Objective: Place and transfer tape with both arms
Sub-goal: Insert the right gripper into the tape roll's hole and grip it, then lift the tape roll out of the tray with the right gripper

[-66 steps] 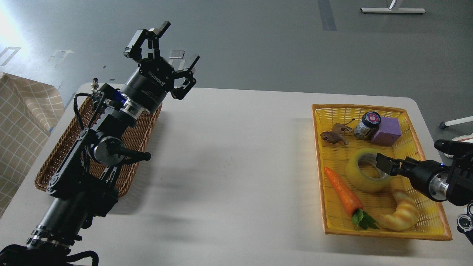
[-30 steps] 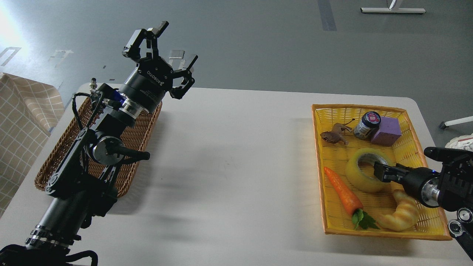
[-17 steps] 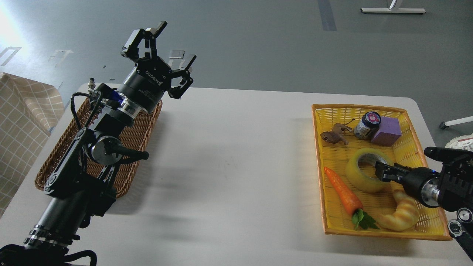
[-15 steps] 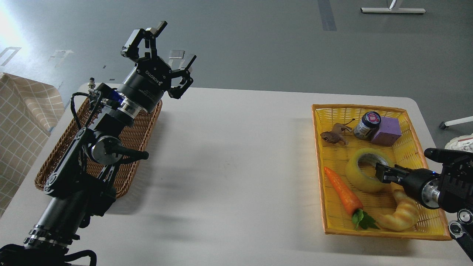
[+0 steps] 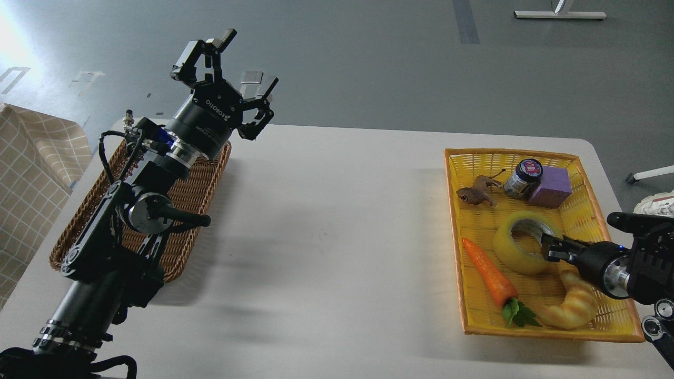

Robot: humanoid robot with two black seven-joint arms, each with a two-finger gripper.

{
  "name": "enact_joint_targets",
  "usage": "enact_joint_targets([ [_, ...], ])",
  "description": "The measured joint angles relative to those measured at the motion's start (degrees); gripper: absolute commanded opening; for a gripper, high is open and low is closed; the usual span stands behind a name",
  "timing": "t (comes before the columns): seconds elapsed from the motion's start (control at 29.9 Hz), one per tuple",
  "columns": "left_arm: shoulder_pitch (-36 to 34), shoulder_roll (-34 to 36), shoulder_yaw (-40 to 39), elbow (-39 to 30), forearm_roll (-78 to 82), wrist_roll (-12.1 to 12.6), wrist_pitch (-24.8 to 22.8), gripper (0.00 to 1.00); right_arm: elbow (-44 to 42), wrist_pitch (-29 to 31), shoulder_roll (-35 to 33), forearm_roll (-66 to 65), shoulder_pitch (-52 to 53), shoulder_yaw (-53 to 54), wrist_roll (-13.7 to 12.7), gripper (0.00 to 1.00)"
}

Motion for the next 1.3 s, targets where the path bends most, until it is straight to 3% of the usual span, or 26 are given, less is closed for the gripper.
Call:
enact_joint_targets([
  [0.47, -0.1, 0.3, -0.4, 0.0, 0.0, 0.0, 0.0, 0.98, 0.1, 0.0, -0.1, 0.4, 0.0, 0.0, 0.0, 0.27],
  [0.8, -0.1, 0.3, -0.4, 0.0, -0.1, 0.0, 0.0, 0.98, 0.7, 0.0, 0.0, 0.9, 0.3, 0.4, 0.3, 0.04],
  [1.1, -0.1, 0.3, -0.4, 0.0, -0.1, 0.0, 0.0, 0.98, 1.8, 0.0, -0.8, 2.8, 0.4, 1.1, 0.4, 0.04],
  [1.3, -0.1, 0.1, -0.4, 0.0, -0.1, 0.0, 0.0, 0.98, 6.8, 0.0, -1.3, 3.9, 0.5, 5.5, 0.0, 0.04],
])
